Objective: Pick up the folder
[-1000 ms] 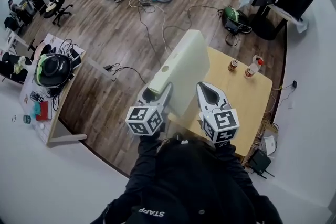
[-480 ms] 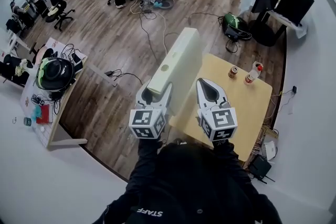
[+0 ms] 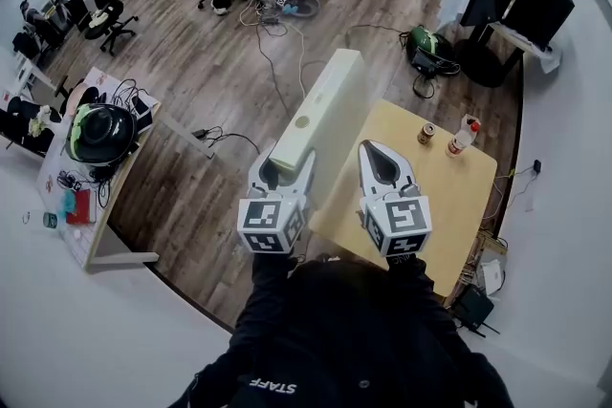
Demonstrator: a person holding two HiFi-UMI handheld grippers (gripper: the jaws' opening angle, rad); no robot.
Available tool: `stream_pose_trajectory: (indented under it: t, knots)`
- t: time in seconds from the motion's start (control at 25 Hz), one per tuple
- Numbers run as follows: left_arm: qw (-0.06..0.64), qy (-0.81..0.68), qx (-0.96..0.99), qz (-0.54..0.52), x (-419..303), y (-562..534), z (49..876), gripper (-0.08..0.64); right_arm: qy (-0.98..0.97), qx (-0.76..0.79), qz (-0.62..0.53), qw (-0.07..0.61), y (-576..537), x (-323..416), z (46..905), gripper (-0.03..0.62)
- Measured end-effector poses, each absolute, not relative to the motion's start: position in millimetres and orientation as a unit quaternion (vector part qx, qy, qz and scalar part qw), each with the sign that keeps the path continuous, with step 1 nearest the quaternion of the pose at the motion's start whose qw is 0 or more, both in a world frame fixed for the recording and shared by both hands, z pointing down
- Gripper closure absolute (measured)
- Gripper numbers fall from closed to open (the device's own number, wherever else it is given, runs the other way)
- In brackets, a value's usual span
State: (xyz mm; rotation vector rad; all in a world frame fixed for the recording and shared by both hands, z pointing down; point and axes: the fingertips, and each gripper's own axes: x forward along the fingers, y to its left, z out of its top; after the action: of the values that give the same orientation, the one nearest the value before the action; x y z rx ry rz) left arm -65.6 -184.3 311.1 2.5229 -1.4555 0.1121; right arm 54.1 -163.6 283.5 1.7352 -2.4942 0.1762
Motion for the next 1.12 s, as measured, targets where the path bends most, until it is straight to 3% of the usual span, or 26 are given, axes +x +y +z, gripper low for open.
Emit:
stream_pose_trajectory:
  t: [1.12]
  knots:
    - [0.112,-0.506,0.854,0.049,-73.4,-182.3,316.7,0.264,-0.819,0.570,0.050,0.049,-160.7,47.2,288.4,0.571]
